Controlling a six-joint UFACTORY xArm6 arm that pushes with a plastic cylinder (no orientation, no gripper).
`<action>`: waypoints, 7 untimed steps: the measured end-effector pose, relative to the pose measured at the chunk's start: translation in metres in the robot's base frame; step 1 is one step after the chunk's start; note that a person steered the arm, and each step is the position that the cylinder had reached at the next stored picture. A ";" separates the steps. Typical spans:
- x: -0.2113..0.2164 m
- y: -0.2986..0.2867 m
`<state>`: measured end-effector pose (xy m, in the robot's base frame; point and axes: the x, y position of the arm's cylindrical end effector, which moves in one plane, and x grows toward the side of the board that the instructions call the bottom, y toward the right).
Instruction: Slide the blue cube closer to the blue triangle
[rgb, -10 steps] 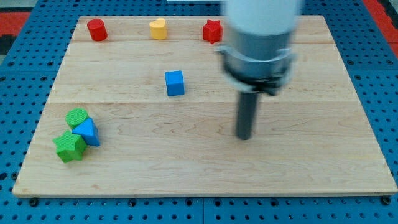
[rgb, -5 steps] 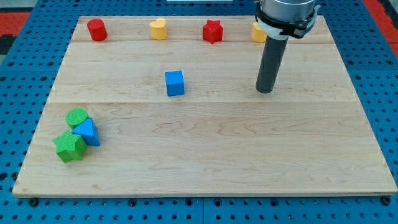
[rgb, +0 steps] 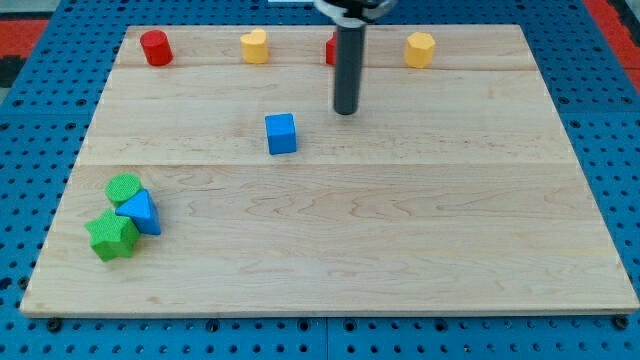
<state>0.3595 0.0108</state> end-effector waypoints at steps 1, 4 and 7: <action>0.005 -0.056; 0.114 -0.077; 0.147 -0.101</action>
